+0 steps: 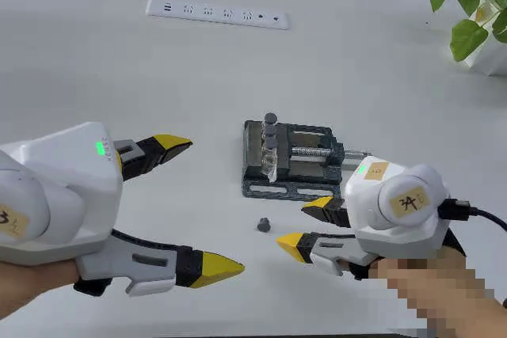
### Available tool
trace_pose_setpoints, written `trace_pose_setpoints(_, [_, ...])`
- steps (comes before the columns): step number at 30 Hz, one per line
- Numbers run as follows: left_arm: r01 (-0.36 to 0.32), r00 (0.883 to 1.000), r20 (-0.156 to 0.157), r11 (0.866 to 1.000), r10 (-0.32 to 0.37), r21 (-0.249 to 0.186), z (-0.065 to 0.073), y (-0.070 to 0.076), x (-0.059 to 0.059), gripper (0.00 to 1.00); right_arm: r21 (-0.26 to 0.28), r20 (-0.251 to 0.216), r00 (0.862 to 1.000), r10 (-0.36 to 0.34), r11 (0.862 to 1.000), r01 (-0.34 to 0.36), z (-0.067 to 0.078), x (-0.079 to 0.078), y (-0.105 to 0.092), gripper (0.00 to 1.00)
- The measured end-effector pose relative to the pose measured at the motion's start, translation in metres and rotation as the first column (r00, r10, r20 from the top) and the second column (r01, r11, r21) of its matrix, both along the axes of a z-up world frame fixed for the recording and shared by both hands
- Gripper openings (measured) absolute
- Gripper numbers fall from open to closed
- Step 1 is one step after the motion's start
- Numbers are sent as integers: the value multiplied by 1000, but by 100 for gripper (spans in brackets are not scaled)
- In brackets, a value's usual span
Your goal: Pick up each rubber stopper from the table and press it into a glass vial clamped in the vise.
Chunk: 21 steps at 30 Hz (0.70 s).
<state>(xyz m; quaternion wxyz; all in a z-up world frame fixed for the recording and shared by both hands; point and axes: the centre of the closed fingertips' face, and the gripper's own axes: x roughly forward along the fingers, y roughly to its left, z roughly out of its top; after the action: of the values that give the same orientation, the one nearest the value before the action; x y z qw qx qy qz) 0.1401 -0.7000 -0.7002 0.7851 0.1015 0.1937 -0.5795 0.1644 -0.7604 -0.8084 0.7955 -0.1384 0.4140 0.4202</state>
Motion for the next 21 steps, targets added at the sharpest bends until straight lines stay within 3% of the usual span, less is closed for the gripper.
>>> trace_pose_setpoints(12, [-3,1000,-12,1000,3,-6,-2,1,0,90,-7,0,1000,24,1000,-24,-10,0,19,12])
trace_pose_setpoints(21, [-5,1000,-20,1000,5,-7,-4,3,-1,89,-33,4,998,61,998,-61,-17,3,21,5])
